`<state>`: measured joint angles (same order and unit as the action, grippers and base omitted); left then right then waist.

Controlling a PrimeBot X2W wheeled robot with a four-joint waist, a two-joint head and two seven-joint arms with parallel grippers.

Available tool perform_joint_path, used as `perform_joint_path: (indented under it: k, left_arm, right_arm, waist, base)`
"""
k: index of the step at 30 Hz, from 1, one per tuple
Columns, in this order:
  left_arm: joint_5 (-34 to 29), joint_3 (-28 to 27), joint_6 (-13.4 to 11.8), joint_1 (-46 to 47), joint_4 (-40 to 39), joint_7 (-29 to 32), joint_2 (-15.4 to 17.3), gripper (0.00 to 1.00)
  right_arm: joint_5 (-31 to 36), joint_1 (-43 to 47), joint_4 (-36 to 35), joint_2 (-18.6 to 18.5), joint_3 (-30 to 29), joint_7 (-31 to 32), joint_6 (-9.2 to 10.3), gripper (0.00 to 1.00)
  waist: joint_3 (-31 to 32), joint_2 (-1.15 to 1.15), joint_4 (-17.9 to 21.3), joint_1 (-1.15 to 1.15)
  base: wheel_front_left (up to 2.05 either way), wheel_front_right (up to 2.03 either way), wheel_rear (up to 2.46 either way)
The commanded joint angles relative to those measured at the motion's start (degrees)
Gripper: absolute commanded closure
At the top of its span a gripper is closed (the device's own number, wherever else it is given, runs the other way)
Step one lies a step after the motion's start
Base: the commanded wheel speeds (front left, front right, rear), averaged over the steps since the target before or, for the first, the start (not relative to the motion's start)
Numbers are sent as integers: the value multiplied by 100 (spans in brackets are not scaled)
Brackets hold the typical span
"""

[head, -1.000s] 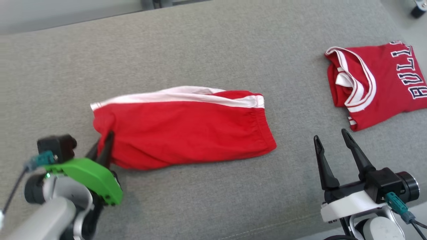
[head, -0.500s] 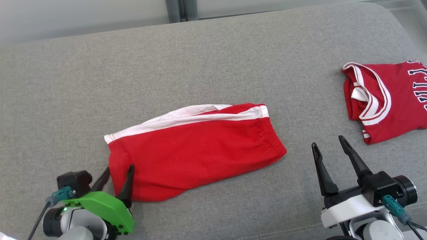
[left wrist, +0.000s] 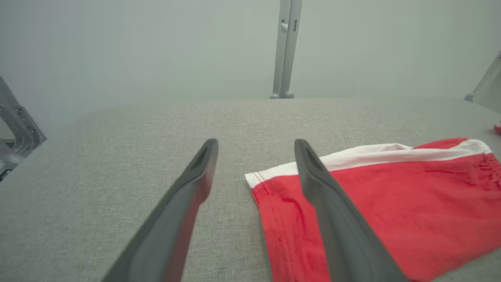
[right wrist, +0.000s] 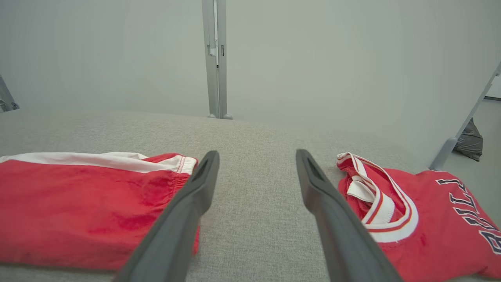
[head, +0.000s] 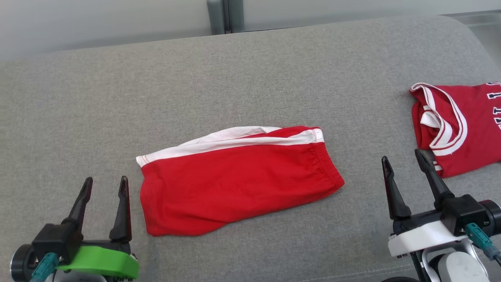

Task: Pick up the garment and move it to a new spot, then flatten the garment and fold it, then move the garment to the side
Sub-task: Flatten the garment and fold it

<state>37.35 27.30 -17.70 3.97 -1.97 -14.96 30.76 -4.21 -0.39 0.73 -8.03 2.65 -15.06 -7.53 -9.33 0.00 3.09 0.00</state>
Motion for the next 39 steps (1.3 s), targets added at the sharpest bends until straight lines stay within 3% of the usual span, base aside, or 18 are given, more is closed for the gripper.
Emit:
perform_joint_path:
  k: [1,7,13,20,29,34,38,39]
  left_arm:
    - [-167,-244,135,-216,-97,-24,-108,0]
    - [-772,-1023,814,-906,-139,-21,-720,0]
    - [-1069,-1499,1447,-1102,201,-22,-1423,0]
    - [-1443,-1868,1988,-993,520,-22,-2046,0]
    - [-1658,-2262,2379,-1001,803,-21,-2464,0]
    - [-1646,-2315,2469,-914,915,-22,-2541,0]
    - [-1683,-2364,2503,-889,968,-22,-2571,0]
    - [-1691,-2372,2510,-889,982,-22,-2582,0]
  right_arm:
    - [-23,-92,5,3,-14,-12,9,0]
    - [-135,-470,474,-88,285,-12,10,0]
    - [-233,-1027,1786,-359,804,-12,10,0]
    - [-485,-1577,3074,-439,1153,-12,10,0]
    - [-993,-1965,4131,-490,1561,-12,10,0]
    - [-1451,-2144,4513,-438,1664,65,10,0]
    - [-2078,-2290,4702,-315,2119,331,4,0]
    - [-2357,-2303,4676,-259,2257,440,2,58]
  waist:
    - [38,0,-119,0]
    - [86,0,-458,0]
    - [94,0,-837,0]
    - [73,0,-1117,0]
    - [102,0,-1212,0]
    - [76,0,-1228,0]
    - [32,0,-1182,0]
    - [26,0,-1157,0]
  base:
    - [0,0,0]
    - [0,0,0]
    - [0,0,0]
    - [0,0,0]
    - [0,0,0]
    - [0,0,0]
    - [0,0,0]
    - [0,0,0]
